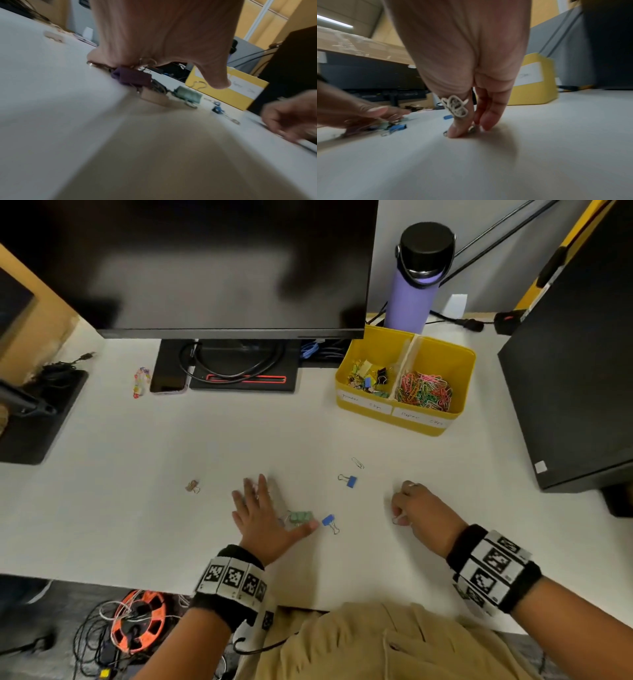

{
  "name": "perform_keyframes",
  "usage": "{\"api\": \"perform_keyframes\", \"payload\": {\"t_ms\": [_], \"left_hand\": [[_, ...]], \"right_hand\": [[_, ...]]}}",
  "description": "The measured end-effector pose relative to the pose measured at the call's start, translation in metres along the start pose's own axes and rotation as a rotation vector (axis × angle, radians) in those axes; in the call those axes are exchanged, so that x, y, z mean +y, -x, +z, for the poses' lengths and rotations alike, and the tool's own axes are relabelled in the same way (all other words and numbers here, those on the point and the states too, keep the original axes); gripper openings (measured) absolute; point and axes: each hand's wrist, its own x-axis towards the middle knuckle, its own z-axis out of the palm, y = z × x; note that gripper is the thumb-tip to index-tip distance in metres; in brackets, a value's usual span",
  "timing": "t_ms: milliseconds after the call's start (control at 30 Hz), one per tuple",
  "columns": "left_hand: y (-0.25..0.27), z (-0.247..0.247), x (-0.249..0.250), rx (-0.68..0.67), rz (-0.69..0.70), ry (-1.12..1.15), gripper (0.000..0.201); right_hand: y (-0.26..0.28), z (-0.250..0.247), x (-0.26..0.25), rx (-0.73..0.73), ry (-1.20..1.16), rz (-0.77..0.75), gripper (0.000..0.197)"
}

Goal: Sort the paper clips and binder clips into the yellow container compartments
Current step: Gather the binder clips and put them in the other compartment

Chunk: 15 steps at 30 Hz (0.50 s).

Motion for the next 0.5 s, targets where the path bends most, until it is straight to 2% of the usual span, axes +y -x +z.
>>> {"api": "perform_keyframes", "payload": {"t_ms": [133,233,300,367,500], "left_hand": [[0.007,0.012,0.012,-0.033,0.098,-0.019,0.138],[0.005,0.013,0.006,-0.058,0.169,-0.1,0.149],[0.004,0.008,-0.002,-0.055,0.225,-0.19,0.155],[0.006,-0.002,-0.009,-0.056,0.235,-0.247,0.15],[0.008,-0.024,-0.017,-0.061,0.267,-0.333,0.129]], "right_hand": [[-0.023,0.005,-0.028,0.027,0.054,-0.192,0.02],[-0.04,0.007,-0.037,-0.045,0.131,-0.306,0.053],[-0.048,0.01,-0.042,-0.095,0.21,-0.376,0.068],[-0.051,0.016,-0.049,-0.139,0.209,-0.391,0.069],[-0.047,0.028,-0.071,-0.23,0.149,-0.395,0.077]]}}
